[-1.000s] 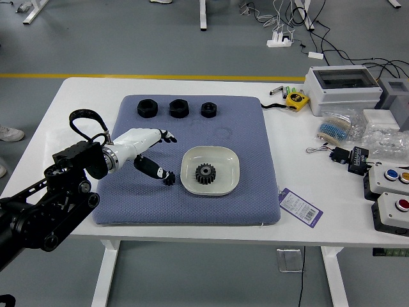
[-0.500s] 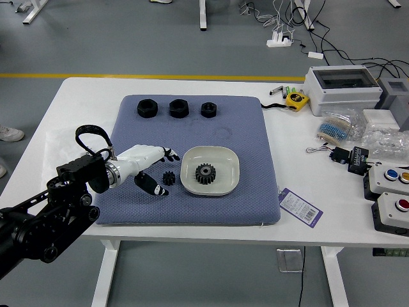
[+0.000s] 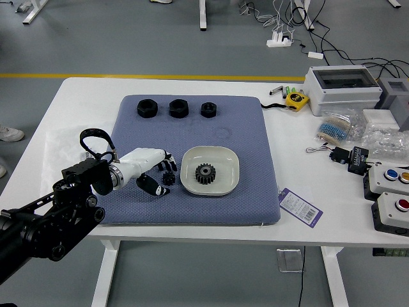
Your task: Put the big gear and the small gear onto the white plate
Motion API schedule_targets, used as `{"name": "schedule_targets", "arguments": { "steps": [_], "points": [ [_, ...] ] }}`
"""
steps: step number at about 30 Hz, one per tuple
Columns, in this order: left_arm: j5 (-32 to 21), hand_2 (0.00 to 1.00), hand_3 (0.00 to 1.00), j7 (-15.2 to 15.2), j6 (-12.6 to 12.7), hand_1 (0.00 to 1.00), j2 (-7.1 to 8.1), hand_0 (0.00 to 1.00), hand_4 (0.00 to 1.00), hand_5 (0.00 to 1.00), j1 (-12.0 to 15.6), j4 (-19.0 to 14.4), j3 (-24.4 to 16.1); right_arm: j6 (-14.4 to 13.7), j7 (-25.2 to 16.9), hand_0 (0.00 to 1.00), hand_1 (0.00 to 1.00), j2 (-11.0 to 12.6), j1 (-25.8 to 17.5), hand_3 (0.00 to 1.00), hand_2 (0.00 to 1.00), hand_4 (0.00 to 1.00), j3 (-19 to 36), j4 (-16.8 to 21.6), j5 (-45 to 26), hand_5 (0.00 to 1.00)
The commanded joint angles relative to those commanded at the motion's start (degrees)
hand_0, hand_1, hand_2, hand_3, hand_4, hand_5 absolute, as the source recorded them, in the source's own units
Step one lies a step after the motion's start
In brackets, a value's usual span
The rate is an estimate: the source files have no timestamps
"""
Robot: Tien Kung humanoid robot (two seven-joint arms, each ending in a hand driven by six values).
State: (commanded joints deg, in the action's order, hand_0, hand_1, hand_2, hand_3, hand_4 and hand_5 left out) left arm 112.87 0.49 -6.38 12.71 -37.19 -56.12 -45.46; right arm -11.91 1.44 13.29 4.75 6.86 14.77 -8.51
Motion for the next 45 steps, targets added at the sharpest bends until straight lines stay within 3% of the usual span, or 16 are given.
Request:
{"name": "schedule_targets", "arguments": {
  "steps": [11, 12, 25, 35, 39, 45],
  "points": [
    [-1.31, 0.563, 0.585, 0.48, 0.67, 0.522, -0.76, 0.543, 0.669, 0.046, -0.07, 0.98, 0.67, -0.02, -0.02, 0.686, 0.662, -0.01, 0.06, 0.607, 0.743, 0.817, -0.01, -0.01, 0.02, 0.731],
    [-1.38, 0.515, 0.561, 0.51, 0.68, 0.483, -0.78, 0.478, 0.615, 0.020, 0.00, 0.97, 0.72, -0.02, -0.03, 0.687, 0.662, -0.01, 0.03, 0.607, 0.744, 0.817, 0.00, -0.02, 0.01, 0.731],
    [-1.06, 0.496, 0.543, 1.00, 0.53, 0.454, -0.37, 0.455, 0.594, 0.005, 0.65, 0.27, -1.97, -0.04, 0.01, 0.686, 0.662, -0.09, -0.43, 0.607, 0.744, 0.817, 0.13, -0.05, 0.18, 0.731],
    [-0.18, 0.497, 0.546, 1.52, 1.29, 0.448, -0.71, 0.451, 0.584, 0.008, -0.47, -3.34, -5.35, -0.09, 0.12, 0.687, 0.662, -0.09, -0.69, 0.607, 0.744, 0.817, 0.38, -0.04, 0.63, 0.731],
    [-1.57, 0.497, 0.547, 1.45, 1.57, 0.449, -1.65, 0.448, 0.576, 0.009, -1.93, -4.91, -4.00, -0.12, 0.14, 0.687, 0.662, -0.06, -0.72, 0.606, 0.744, 0.817, 0.39, 0.00, 0.64, 0.731],
    [-5.61, 0.497, 0.547, 0.64, 2.74, 0.451, -4.95, 0.448, 0.568, 0.012, -4.56, -4.75, -1.53, -0.17, 0.07, 0.687, 0.662, 0.10, -0.34, 0.606, 0.744, 0.816, 0.26, 0.09, 0.50, 0.730]
  ]
}}
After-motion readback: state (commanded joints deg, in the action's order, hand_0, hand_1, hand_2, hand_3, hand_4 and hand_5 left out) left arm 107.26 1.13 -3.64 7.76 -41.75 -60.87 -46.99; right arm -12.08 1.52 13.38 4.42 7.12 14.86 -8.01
